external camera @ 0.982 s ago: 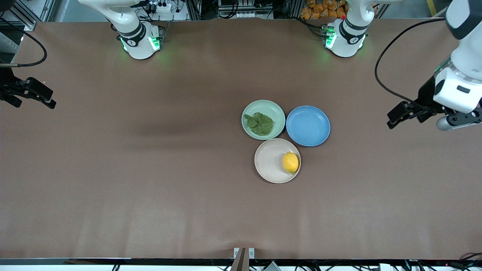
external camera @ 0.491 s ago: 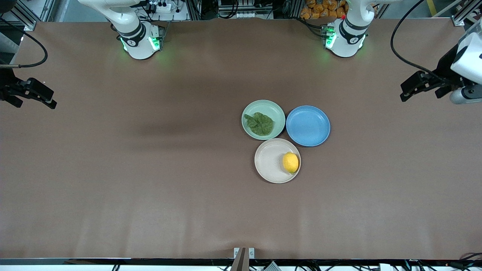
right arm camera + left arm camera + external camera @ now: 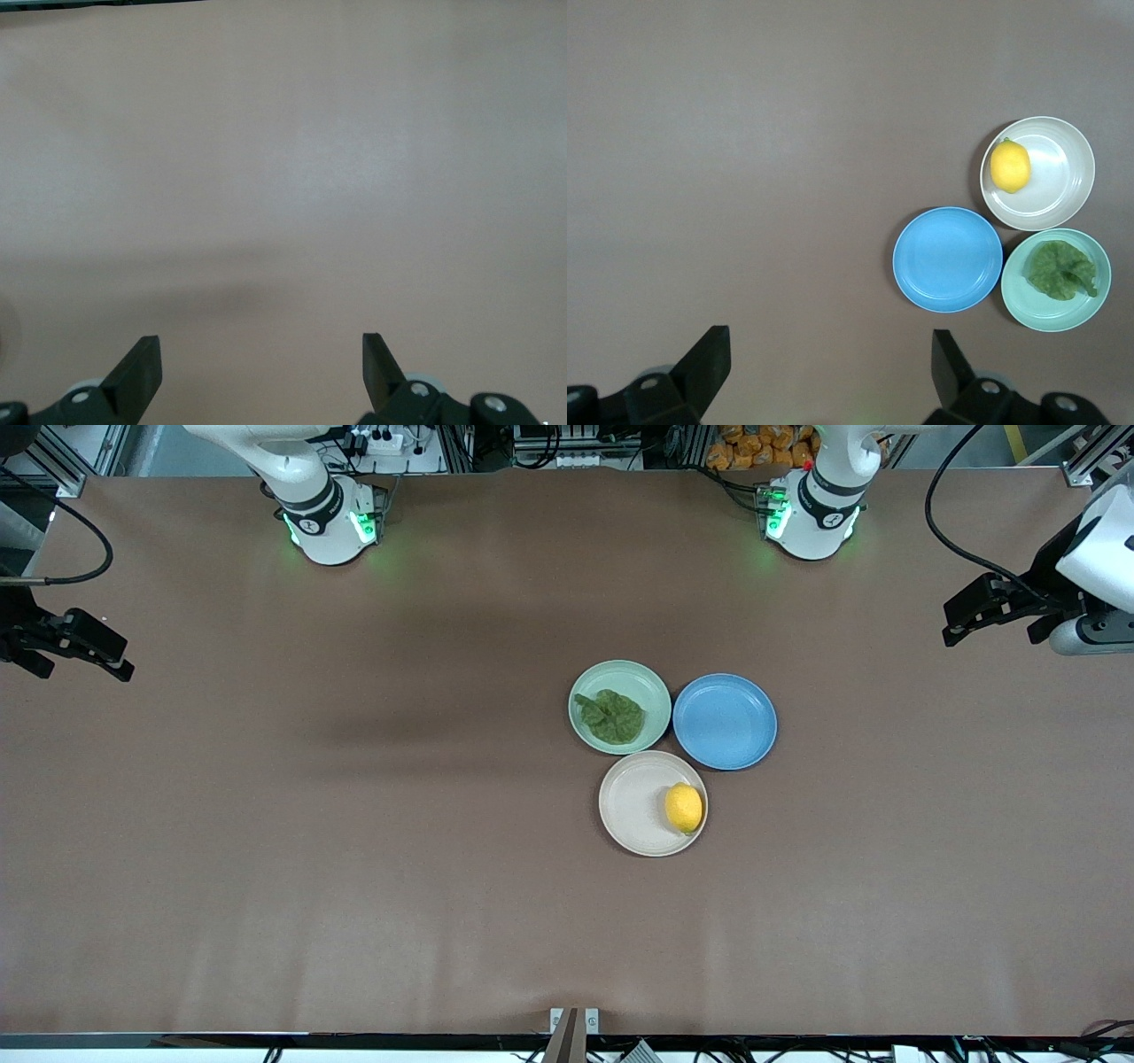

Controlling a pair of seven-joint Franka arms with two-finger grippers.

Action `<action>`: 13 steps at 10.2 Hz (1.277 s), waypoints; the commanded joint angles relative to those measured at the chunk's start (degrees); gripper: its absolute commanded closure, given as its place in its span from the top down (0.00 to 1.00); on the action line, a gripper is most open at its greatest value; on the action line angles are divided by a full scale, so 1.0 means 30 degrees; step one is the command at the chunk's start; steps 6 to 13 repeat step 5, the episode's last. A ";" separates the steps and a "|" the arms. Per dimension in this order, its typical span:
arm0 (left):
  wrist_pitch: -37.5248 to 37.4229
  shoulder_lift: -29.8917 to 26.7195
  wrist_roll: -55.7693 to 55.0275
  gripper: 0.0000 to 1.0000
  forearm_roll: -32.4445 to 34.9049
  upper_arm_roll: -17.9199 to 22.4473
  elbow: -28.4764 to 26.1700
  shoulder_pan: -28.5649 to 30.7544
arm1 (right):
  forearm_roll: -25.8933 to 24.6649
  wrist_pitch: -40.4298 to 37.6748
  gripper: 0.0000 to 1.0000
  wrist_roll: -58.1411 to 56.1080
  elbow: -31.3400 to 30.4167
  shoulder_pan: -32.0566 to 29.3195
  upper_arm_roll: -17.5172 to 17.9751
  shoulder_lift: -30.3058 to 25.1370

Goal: Place lemon and lettuce in plates

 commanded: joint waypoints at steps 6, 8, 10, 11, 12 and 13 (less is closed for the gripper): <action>-0.0436 0.0150 0.1757 1.00 0.0278 0.0034 0.0744 0.0001 | -0.0247 0.0027 1.00 -0.0171 -0.0588 0.0195 -0.0171 -0.0448; -0.0436 0.0150 0.1757 1.00 0.0278 0.0034 0.0744 0.0001 | -0.0247 0.0027 1.00 -0.0171 -0.0588 0.0195 -0.0171 -0.0448; -0.0436 0.0150 0.1757 1.00 0.0278 0.0034 0.0744 0.0001 | -0.0247 0.0027 1.00 -0.0171 -0.0588 0.0195 -0.0171 -0.0448; -0.0436 0.0150 0.1757 1.00 0.0278 0.0034 0.0744 0.0001 | -0.0247 0.0027 1.00 -0.0171 -0.0588 0.0195 -0.0171 -0.0448; -0.0436 0.0150 0.1757 1.00 0.0278 0.0034 0.0744 0.0001 | -0.0247 0.0027 1.00 -0.0171 -0.0588 0.0195 -0.0171 -0.0448; -0.0436 0.0150 0.1757 1.00 0.0278 0.0034 0.0744 0.0001 | -0.0247 0.0027 1.00 -0.0171 -0.0588 0.0195 -0.0171 -0.0448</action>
